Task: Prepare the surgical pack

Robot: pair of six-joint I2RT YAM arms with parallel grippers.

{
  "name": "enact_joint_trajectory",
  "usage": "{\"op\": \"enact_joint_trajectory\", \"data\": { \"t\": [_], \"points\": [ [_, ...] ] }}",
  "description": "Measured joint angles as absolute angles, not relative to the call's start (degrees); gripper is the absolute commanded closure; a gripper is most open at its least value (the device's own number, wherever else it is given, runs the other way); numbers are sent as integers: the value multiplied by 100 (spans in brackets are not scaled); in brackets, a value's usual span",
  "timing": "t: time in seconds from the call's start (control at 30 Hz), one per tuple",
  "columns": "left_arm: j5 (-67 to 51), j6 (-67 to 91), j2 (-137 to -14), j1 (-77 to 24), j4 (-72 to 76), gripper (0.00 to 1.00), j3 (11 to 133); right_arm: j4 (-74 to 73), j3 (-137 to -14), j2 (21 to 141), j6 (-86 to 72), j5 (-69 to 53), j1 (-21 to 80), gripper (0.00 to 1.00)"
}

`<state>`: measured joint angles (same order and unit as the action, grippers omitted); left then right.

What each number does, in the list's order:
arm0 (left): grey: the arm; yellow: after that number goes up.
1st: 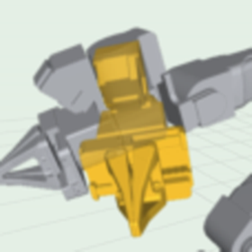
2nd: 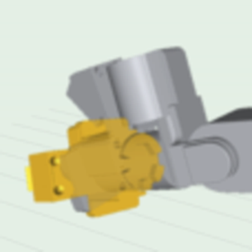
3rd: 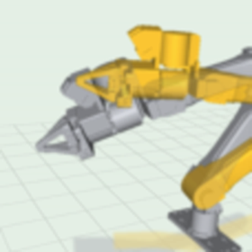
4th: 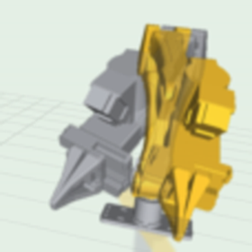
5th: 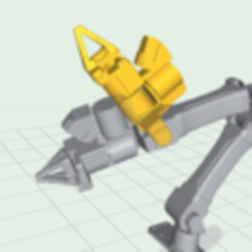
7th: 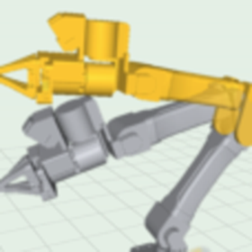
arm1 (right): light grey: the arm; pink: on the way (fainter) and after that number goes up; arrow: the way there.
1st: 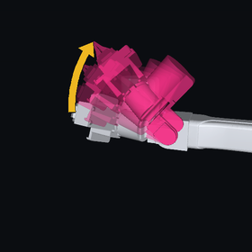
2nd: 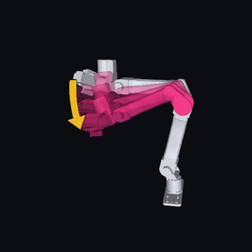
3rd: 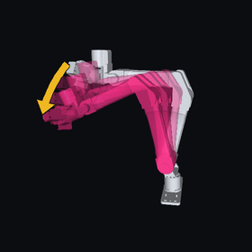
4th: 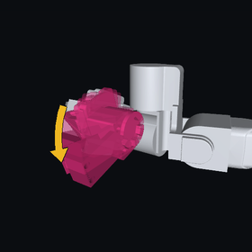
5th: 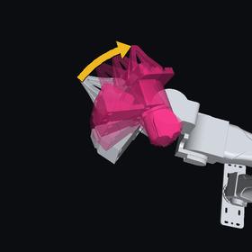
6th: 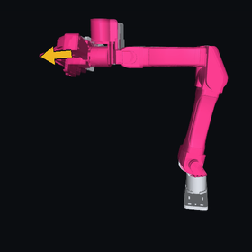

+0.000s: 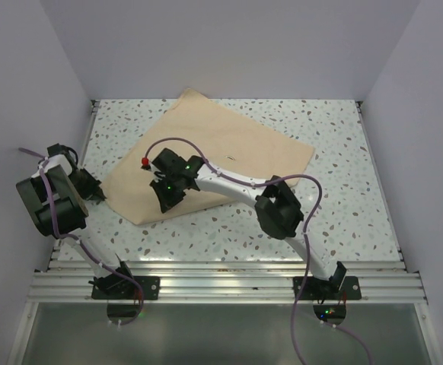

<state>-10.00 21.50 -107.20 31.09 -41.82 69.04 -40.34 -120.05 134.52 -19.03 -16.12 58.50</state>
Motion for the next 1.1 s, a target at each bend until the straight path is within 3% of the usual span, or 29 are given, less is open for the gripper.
{"op": "enact_joint_trajectory", "data": {
  "t": [0.6, 1.1],
  "points": [
    [-878, 2191, -10475, 3109, -4202, 100, 6705, -4187, -12892, 14346, -2067, -1413, 5948, 100],
    [-1310, 2204, -9507, 2891, -4423, 100, 6696, -4206, -12943, 14553, -2165, -1382, 5957, 99]
  ]
}}
